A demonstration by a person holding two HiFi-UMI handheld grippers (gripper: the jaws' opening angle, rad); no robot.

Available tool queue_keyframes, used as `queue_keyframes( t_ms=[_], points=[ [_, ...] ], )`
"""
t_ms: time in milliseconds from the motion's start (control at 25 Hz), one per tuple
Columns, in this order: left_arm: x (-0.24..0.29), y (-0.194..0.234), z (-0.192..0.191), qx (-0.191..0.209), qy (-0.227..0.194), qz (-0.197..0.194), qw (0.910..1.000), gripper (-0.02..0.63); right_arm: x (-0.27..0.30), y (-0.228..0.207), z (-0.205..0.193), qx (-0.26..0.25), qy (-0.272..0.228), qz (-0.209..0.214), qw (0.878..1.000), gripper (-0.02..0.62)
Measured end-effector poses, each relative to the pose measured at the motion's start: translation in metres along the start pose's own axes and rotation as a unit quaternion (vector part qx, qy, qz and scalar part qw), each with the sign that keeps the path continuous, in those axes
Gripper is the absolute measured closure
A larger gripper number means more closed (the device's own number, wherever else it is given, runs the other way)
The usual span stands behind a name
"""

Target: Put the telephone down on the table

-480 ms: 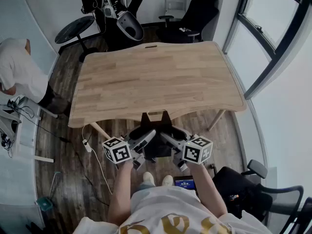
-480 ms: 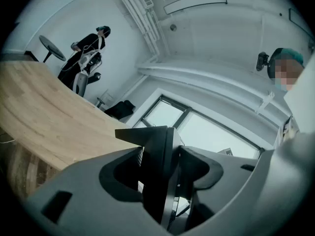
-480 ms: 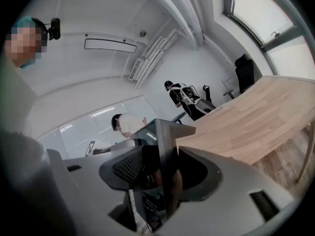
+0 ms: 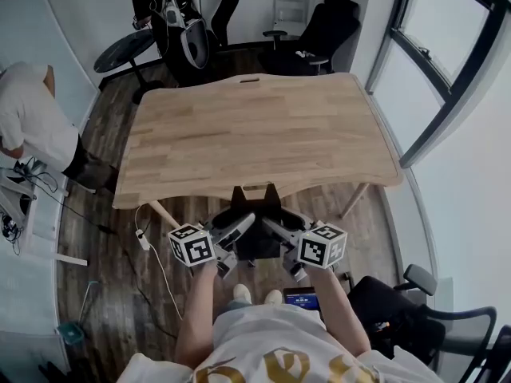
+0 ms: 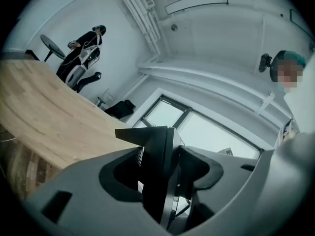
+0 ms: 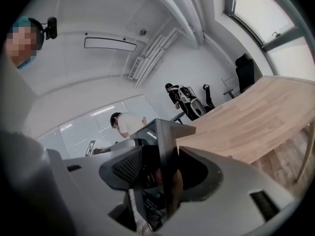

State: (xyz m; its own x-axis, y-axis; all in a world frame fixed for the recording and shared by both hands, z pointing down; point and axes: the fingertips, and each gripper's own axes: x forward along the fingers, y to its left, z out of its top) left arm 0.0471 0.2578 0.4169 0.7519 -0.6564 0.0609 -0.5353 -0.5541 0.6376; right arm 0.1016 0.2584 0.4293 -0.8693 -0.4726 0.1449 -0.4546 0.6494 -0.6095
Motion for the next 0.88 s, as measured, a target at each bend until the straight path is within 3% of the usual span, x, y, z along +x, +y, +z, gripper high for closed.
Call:
queue_keyframes(
  t_ms=[520, 880],
  points=[
    [0.001, -0.006, -0.007, 0.001, 0.009, 0.003, 1.0000, 0.385, -0.007, 0.000, -0.002, 0.016, -0.008, 0.009, 1.000, 0.376],
    [0.028, 0.016, -0.001, -0.008, 0.011, -0.014, 0.9998, 0.383, 0.003, -0.031, 0.012, 0.026, -0.021, -0.006, 0.999, 0.376]
  ],
)
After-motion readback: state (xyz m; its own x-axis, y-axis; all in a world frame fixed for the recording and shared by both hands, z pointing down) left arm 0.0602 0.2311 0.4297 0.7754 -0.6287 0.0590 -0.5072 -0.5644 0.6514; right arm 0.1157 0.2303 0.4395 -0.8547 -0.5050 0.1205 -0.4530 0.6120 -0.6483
